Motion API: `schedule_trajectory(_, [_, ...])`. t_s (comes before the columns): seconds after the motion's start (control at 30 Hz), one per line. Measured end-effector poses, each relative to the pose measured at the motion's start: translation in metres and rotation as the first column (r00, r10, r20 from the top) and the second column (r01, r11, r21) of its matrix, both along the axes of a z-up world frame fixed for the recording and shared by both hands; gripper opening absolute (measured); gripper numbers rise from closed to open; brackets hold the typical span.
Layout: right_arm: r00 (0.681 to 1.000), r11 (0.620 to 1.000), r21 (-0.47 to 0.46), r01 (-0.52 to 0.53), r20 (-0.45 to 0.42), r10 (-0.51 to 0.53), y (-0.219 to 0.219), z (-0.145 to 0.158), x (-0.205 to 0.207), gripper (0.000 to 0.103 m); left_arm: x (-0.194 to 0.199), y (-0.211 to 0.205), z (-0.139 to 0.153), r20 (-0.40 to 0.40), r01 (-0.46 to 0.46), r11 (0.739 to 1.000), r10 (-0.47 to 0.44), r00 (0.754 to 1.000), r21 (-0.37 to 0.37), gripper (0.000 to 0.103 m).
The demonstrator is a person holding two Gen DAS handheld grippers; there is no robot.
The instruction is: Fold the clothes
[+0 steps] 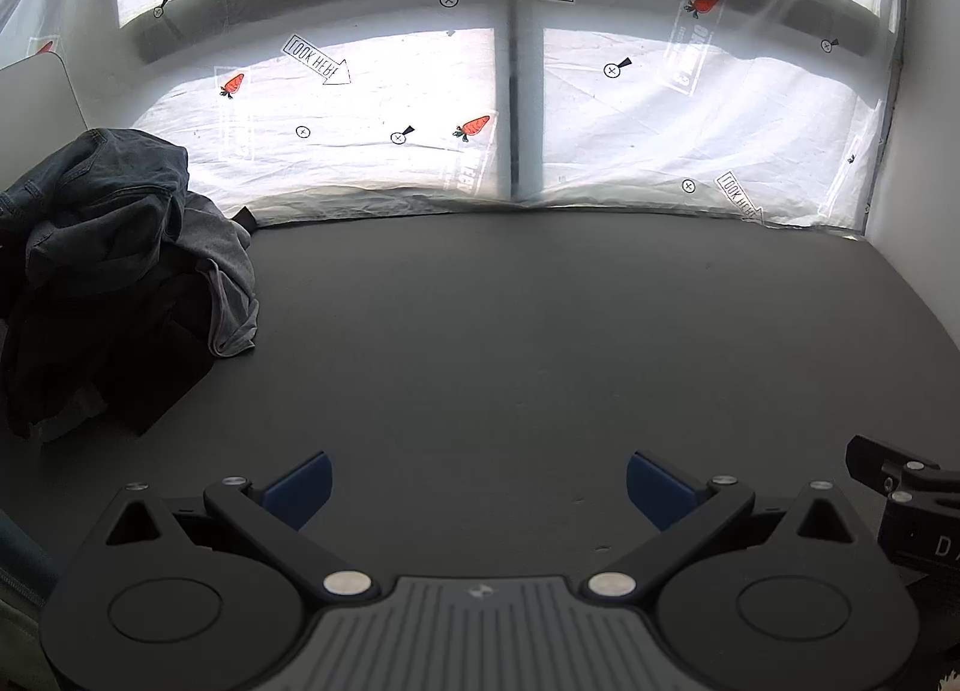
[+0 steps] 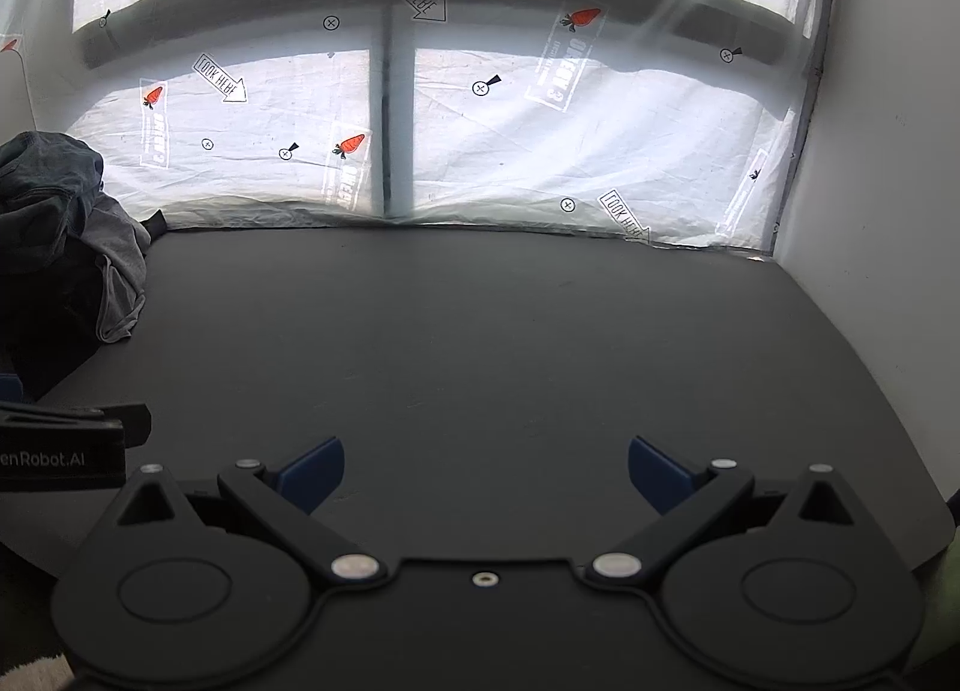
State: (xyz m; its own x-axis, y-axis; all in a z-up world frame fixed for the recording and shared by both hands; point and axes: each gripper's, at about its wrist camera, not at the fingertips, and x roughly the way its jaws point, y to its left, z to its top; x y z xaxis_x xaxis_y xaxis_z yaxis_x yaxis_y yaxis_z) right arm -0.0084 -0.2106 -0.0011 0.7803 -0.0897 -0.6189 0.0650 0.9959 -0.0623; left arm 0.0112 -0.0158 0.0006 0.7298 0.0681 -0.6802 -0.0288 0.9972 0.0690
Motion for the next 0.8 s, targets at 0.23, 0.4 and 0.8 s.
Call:
schedule_trajectory(0.23, [0.998, 0.998, -0.014, 0.058, 0.034, -0.057, -0.030, 0.002, 0.005, 0.103, -0.007, -0.014, 0.004, 0.037, -0.048, 0.997, 0.051, 0.998, -0.067, 0.103])
schedule_trajectory(0.4, [0.996, 0.994, 0.087, 0.062, 0.059, -0.067, -0.070, 0.008, 0.008, 0.103, -0.017, -0.042, 0.009, 0.112, -0.080, 0.996, 0.085, 0.990, -0.043, 0.103])
schedule_trajectory(0.8, [0.985, 0.964, 0.261, 0.051, 0.148, -0.093, -0.161, 0.002, 0.018, 0.103, -0.010, -0.078, -0.012, 0.004, -0.170, 0.912, 0.186, 0.983, -0.374, 0.103])
